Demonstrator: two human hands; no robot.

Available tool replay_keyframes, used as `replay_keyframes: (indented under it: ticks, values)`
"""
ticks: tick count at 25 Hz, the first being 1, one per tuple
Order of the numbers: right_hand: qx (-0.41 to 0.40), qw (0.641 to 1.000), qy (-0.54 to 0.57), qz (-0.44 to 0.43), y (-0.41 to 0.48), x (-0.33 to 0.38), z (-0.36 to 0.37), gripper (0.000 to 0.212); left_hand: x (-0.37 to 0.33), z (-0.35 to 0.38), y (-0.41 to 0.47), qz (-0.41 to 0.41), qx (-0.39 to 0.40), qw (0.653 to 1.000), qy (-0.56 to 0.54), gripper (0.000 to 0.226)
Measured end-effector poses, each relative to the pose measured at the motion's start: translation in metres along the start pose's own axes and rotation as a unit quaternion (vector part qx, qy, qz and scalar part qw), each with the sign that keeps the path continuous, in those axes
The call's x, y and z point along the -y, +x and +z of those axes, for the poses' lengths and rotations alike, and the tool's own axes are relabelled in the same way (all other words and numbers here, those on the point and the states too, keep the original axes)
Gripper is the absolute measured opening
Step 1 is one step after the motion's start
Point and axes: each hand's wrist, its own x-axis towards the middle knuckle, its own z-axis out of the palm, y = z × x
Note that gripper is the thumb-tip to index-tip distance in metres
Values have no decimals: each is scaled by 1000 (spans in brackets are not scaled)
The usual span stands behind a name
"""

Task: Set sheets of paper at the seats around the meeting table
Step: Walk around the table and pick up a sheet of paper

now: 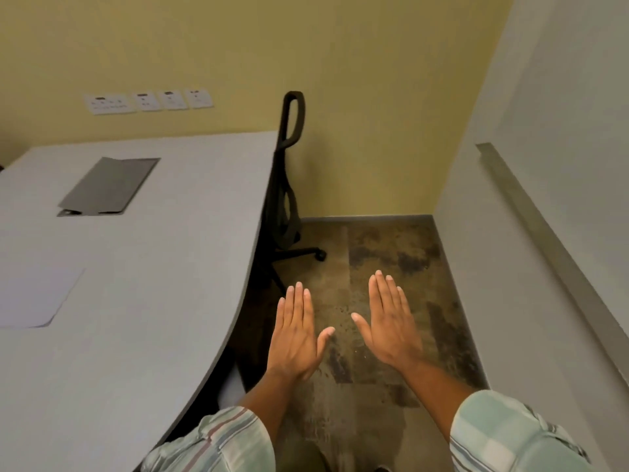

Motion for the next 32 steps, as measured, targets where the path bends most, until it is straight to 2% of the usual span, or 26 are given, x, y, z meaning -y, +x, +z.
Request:
replay_keyframes:
  ticks: [8,15,17,20,23,29,32]
  values:
    - [42,986,-4,-161,162,77,27,88,110,8,76,-151,-11,988,-37,89]
    - [72,958,-12,-276,290,194,56,88,224,14,111,-262,-28,962,-76,89]
    - [103,947,-20,-303,314,226,64,89,247,7,109,-304,-19,949,-82,91]
    - [111,926,-15,-361,344,270,87,92,280,3,104,-384,-45,917,-99,94]
    - [156,909,35,-385,375,318,101,96,308,-2,97,-449,-61,885,-110,93]
    - [215,858,78,-460,426,415,127,118,363,-10,96,-606,-95,780,-126,84]
    - [242,833,77,-491,448,454,136,112,380,-19,104,-674,-116,716,-139,78]
